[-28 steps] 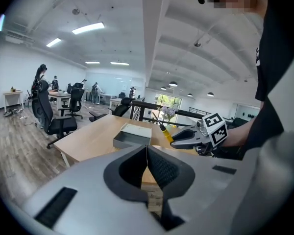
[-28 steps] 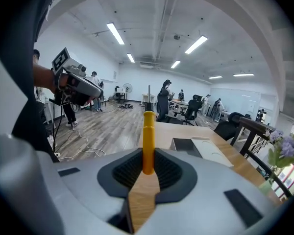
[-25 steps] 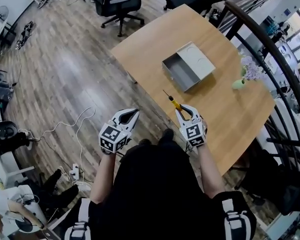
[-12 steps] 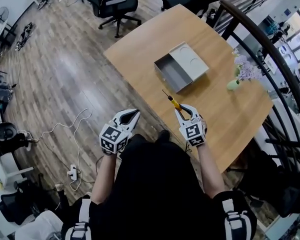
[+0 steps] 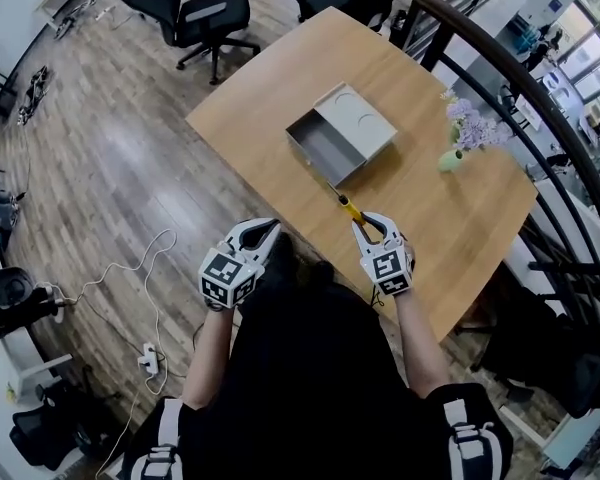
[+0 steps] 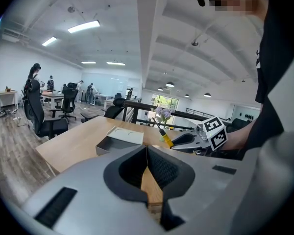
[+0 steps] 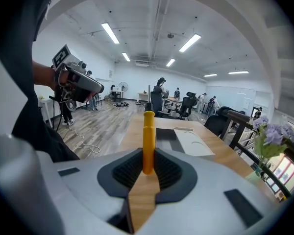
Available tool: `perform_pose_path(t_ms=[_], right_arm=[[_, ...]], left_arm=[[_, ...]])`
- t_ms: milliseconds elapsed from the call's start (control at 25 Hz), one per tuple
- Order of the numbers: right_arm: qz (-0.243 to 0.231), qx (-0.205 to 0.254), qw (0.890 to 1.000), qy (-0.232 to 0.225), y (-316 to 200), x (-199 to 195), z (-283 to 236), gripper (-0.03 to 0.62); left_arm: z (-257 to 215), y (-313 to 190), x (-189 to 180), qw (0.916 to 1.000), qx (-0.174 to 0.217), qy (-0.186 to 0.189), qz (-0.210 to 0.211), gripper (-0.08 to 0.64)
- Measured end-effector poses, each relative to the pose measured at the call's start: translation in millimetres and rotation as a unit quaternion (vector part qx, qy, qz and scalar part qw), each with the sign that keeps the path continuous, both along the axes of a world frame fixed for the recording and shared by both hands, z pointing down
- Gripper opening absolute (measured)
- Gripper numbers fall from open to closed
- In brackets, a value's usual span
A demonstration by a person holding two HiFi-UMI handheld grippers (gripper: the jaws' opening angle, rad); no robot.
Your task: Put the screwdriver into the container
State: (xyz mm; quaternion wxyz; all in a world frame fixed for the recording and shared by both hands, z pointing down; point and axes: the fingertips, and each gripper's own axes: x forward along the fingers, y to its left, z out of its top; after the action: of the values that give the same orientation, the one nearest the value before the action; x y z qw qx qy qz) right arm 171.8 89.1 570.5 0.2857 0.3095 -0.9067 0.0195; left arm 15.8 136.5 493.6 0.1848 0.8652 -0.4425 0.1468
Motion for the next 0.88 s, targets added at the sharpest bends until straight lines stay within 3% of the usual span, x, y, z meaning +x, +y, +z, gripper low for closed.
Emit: perform_pose_path(t_ms=[320, 880], right_arm=[[0.019, -0.008, 1.000, 0.004, -11.3, -4.7, 4.4, 0.083], [0.050, -0.009, 0.998, 0.027, -62.4, -14.0, 0.5, 0.083]], left_arm=[[12.0, -17.9, -5.7, 0.9997, -0.015, 0.007, 0.017, 0.025], [8.3, -92.0, -14.3, 0.9978, -0.007, 0.021, 0.062, 0.025]])
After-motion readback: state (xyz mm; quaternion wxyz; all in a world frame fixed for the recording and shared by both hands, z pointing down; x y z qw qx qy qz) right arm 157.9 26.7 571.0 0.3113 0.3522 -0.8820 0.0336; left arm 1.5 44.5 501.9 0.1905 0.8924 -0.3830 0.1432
